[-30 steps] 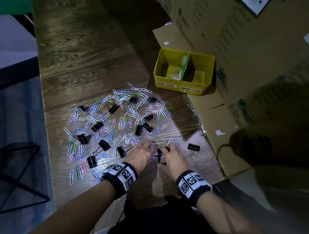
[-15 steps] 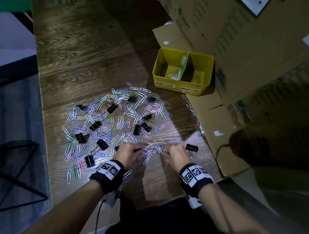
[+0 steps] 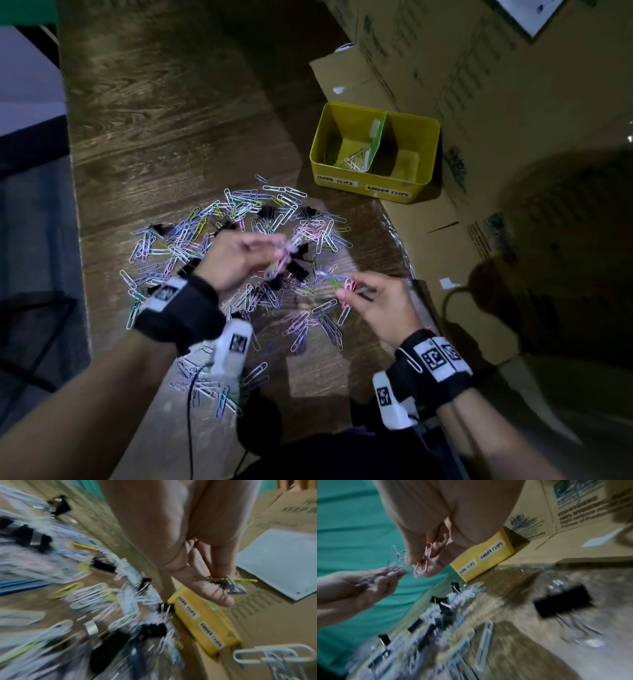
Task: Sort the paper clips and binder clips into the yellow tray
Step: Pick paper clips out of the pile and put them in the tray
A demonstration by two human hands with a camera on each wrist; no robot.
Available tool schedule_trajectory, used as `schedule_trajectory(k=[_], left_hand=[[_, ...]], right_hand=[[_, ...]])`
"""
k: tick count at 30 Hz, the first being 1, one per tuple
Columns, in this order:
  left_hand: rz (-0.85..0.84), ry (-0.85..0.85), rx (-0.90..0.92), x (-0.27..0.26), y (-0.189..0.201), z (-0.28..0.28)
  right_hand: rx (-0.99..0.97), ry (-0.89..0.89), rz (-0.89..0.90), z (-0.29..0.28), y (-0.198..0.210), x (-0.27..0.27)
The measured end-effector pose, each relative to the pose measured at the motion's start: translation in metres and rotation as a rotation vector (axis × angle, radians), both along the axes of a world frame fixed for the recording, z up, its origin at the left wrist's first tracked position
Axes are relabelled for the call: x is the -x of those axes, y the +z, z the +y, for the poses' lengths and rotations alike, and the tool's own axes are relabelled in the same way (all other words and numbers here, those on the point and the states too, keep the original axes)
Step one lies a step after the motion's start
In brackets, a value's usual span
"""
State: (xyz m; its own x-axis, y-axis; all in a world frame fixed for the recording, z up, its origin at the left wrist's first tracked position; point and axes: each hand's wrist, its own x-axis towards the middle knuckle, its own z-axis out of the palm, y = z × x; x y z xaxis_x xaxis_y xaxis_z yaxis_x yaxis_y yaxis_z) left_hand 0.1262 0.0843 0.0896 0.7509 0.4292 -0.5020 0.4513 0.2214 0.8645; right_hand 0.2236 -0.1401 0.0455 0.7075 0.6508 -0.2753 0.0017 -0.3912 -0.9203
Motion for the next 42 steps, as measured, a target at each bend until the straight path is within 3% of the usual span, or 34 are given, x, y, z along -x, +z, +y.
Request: schedule_trajectory(k=[5, 10, 12, 16, 19, 21, 28, 31, 34, 37, 39, 42], left_hand=[[-0.177, 0.062, 0.033, -0.092, 0.026, 0.026], [-0.093, 0.064, -0.175, -0.177, 0.017, 0.034], [-0.004, -0.087, -0.413, -0.199, 0.009, 0.036], [0.154, -0.566, -0.868, -0.213, 0.004, 0.027], [0.165, -0.844, -1.003, -0.201, -0.009, 0.012], [0.145, -0.912, -1.056, -0.188, -0.021, 0.010], [0.053, -1.042, -1.143, -0.161, -0.029, 0.009], [-0.090, -0.962, -1.094, -0.149, -0.021, 0.009], [-0.244, -0.755, -1.070, -0.123, -0.013, 0.020], [-0.247, -0.612, -1.049, -0.080, -0.008, 0.030], [-0.159, -0.673, -1.015, -0.044, -0.008, 0.029], [0.034, -0.883, -0.864, 0.012, -0.013, 0.022]], right_hand=[[-0.148, -0.114, 0.034, 0.018, 0.051, -0.026], [-0.252, -0.194, -0.024, 0.044, 0.078, -0.061], [-0.272, -0.229, -0.055, 0.055, 0.082, -0.076], [-0.312, -0.326, -0.035, 0.079, 0.079, -0.110], [-0.335, -0.464, 0.011, 0.095, 0.074, -0.138], [-0.237, -0.481, 0.015, 0.107, 0.066, -0.156], [0.327, -0.154, -0.262, 0.148, 0.038, -0.168], [0.513, 0.005, -0.288, 0.148, 0.029, -0.158], [0.352, 0.051, -0.288, 0.139, 0.038, -0.146], [0.091, 0.017, -0.137, 0.119, 0.054, -0.122], [0.064, 0.104, -0.077, 0.102, 0.059, -0.098], [0.198, 0.381, 0.038, 0.080, 0.041, -0.058]])
